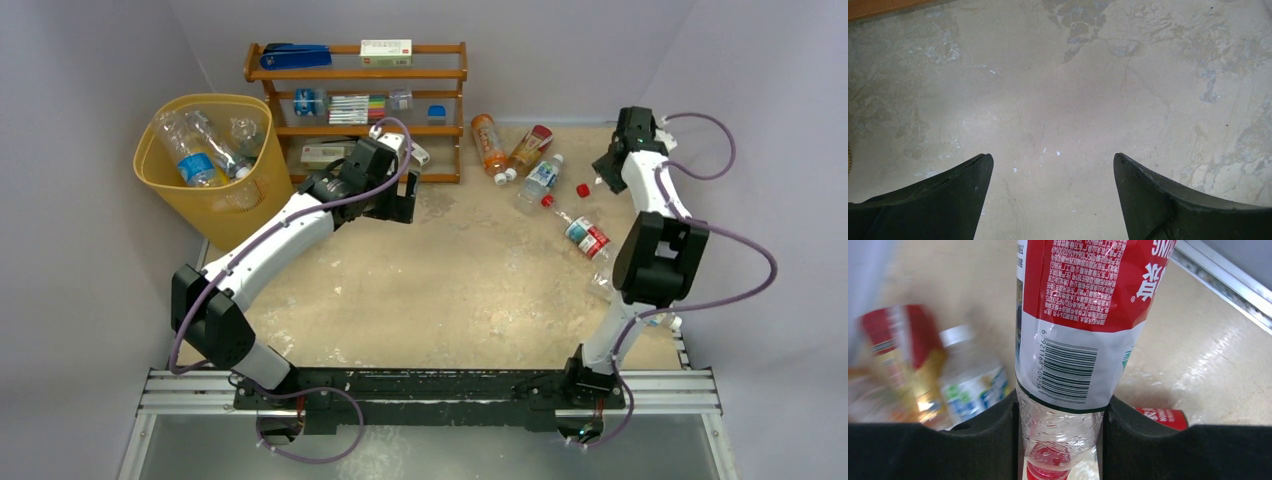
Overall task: Put the plastic bottles in the bin
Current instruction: Pick up the plastic bottle at the center of the board.
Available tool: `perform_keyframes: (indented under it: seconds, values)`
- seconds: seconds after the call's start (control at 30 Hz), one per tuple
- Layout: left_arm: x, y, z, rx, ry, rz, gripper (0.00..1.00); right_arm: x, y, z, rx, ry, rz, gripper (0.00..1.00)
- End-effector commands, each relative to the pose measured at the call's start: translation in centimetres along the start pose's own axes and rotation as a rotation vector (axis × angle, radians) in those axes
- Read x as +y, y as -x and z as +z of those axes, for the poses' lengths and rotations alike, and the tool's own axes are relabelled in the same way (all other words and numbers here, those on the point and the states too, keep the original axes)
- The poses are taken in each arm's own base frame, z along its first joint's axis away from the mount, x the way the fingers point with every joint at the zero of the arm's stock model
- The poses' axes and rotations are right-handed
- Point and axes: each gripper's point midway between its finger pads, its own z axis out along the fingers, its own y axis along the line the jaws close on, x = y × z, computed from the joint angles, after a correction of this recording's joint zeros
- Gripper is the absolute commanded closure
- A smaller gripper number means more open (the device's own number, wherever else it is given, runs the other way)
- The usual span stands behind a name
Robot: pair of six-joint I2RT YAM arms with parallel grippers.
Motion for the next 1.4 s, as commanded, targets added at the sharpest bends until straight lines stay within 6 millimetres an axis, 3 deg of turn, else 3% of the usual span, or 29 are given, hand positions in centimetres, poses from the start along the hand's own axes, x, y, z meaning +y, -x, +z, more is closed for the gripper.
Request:
perform_keyframes:
  seconds: [0.0,0.13,0.27,0.47,0.63,0.8,0.97,1.37]
  values:
    - [-2.0,3.3,-2.6,-0.127,-0.103,-0.048,0.09,4.9,3.5,-8.1,-0.138,0.27,-0.098,0.69]
    - [-3.5,4.7,-4.1,-0.181,-0.194,-0.112,0.06,8.6,0.7,-14.1,-0.178,0.509,-0.261,0.64]
    - [-5.9,6.1,-5.8,-0.228,-0.347,-0.185,0.06,10.3,-3.6,-18.9,-0.152,0.702,-0.391,0.59]
    - [-8.3,8.1,-8.5,-0.281,-0.531,-0.279,0.06,10.7,-8.7,-25.4,-0.103,0.934,-0.544,0.58]
    - [-8.2,9.8,-10.0,-0.335,-0.629,-0.38,0.06,10.2,-13.9,-29.9,0.008,1.183,-0.646,0.57]
    - [-8.8,10.4,-10.3,-0.349,-0.689,-0.425,0.06,9.6,-18.5,-34.6,0.129,1.436,-0.733,0.56]
    - [-9.2,10.9,-10.4,-0.365,-0.725,-0.45,0.06,9.6,-21.0,-36.6,0.187,1.514,-0.775,0.54]
    - [-9.3,11.0,-10.0,-0.379,-0.734,-0.459,0.05,11.4,-25.3,-39.3,0.256,1.562,-0.844,0.52]
